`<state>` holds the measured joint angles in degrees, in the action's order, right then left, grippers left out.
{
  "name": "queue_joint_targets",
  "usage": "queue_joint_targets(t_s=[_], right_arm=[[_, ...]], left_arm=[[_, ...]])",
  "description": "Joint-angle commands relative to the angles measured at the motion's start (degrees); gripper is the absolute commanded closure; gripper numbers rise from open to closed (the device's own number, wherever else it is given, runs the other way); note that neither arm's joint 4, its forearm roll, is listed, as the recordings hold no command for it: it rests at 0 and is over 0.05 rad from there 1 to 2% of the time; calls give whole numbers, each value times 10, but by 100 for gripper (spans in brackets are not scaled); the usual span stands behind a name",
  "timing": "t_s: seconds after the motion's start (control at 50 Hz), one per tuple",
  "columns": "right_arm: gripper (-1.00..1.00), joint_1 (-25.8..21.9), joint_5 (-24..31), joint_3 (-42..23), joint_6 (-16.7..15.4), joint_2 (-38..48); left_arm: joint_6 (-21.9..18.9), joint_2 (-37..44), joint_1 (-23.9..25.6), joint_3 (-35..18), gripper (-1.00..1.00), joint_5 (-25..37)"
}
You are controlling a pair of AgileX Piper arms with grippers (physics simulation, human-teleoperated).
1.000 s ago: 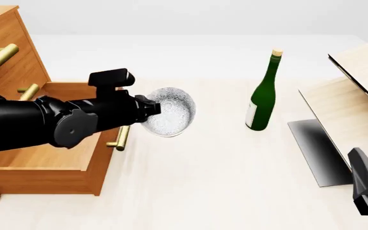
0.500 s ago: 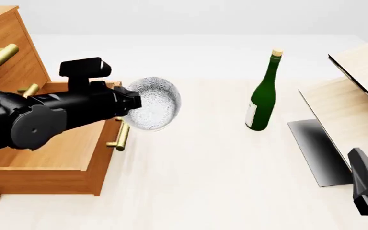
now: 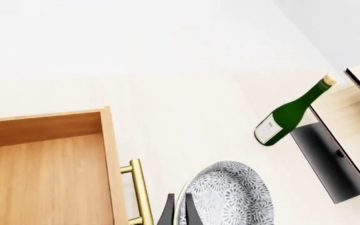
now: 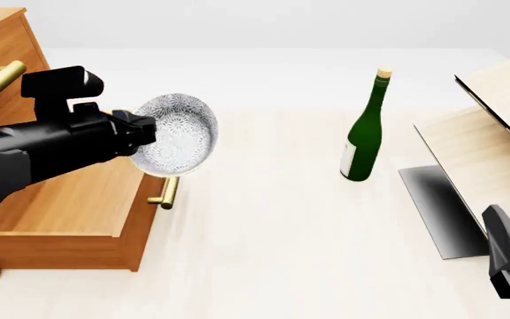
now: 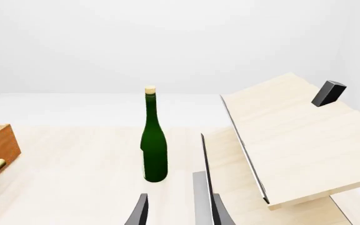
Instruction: Put the bowl in the bottom drawer of the cabinet and close it.
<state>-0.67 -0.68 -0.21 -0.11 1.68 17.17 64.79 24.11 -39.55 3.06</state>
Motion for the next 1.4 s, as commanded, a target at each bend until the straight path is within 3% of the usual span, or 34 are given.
queue_joint_targets(t_s=[0.02, 0.36, 0.64, 1.4], right_arm=[[-100, 0, 0, 0, 0, 0], [-100, 0, 0, 0, 0, 0], [-100, 0, 0, 0, 0, 0], [-100, 0, 0, 0, 0, 0]], left_arm=[[-9, -40, -23, 7, 100, 19], [-19, -82, -65, 22, 100, 37], [-45, -99, -130, 41, 100, 29], [-74, -59, -243, 74, 100, -20]])
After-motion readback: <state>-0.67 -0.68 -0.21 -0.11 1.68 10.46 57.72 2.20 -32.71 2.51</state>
